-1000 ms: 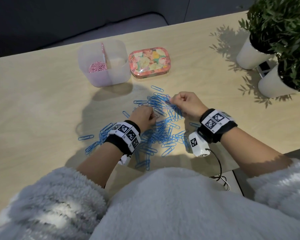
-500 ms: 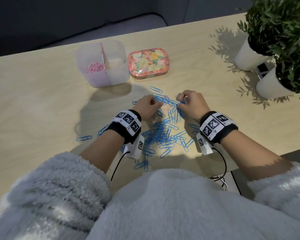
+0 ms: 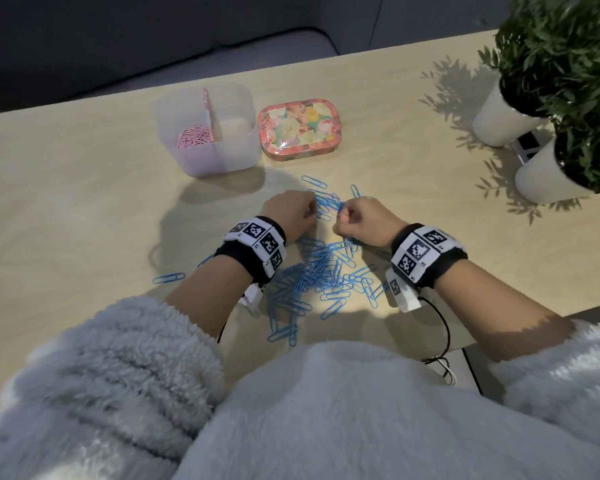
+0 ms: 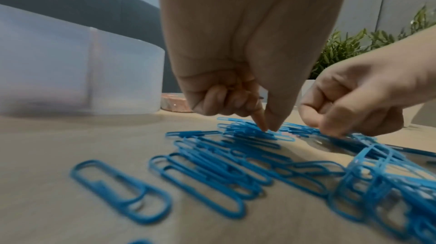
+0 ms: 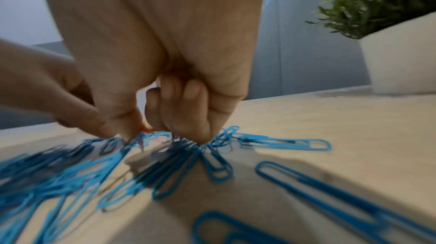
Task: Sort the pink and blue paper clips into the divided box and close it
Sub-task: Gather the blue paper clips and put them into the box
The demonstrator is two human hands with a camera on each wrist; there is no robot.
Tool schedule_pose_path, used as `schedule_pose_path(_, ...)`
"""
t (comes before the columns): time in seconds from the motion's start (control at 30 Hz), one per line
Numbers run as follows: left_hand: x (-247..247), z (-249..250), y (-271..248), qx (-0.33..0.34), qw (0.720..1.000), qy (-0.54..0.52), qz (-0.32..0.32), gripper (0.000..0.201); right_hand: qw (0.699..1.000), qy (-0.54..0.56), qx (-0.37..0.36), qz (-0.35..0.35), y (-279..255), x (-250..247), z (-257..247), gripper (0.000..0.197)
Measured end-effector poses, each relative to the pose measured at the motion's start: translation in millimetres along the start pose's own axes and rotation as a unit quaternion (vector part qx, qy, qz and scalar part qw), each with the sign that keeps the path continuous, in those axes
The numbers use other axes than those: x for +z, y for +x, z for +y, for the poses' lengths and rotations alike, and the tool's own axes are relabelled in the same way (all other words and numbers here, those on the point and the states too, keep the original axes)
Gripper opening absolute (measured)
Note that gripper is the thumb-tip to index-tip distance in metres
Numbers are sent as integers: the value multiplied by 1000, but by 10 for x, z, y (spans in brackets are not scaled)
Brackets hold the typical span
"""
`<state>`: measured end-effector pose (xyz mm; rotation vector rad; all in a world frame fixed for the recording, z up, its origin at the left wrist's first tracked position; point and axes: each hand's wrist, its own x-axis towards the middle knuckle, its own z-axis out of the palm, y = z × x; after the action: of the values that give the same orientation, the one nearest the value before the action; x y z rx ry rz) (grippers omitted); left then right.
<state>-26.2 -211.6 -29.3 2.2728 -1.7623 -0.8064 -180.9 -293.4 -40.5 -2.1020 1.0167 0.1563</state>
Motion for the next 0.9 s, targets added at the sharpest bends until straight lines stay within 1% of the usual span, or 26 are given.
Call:
schedule_pose_path(0.1,58,100,47,21,1000,18,-8,24,988,129,35,73,-36,-99,116,33)
schedule_pose_path(0.17,86,92,51,10,999,33,12,21,970,215,57,100,-104,-164,154,31)
schedule_pose_path(0.23,97,44,57,-5,998,47,36,22,952,277,78,106,-166,-211,188,22)
schedule_pose_path(0.27,95,29,62,-8,998,54,43,23,947,290,88,104,-171,-222,210,20)
schedule_pose_path(0.37,68,79,84,14,998,36,58,18,948,291,93,86,-146,-242,221,33)
schedule_pose_path(0.43,78,161,114,22,998,30,55,17,936,323,109,92,-112,-279,165,38)
schedule_pose_path(0.47,91,192,126,16,998,32,56,17,931,331,115,97,-94,-296,130,38)
schedule_pose_path(0.53,111,213,139,-11,998,30,55,17,932,327,119,101,-30,-325,52,38)
schedule_pose_path(0.6,131,188,150,-30,998,19,42,17,944,296,106,104,70,-309,7,31)
schedule_pose_path(0.7,147,144,119,-21,1000,7,16,18,973,196,68,104,216,-221,-46,11)
schedule_pose_path(0.73,150,127,95,-12,1000,-1,14,18,980,163,58,96,257,-194,-69,8)
schedule_pose_path(0.8,124,85,36,2,999,-34,29,20,989,105,51,88,321,-163,-120,9)
schedule_pose_path(0.9,-73,16,-74,-8,986,-136,93,19,995,38,54,80,370,-172,-174,8)
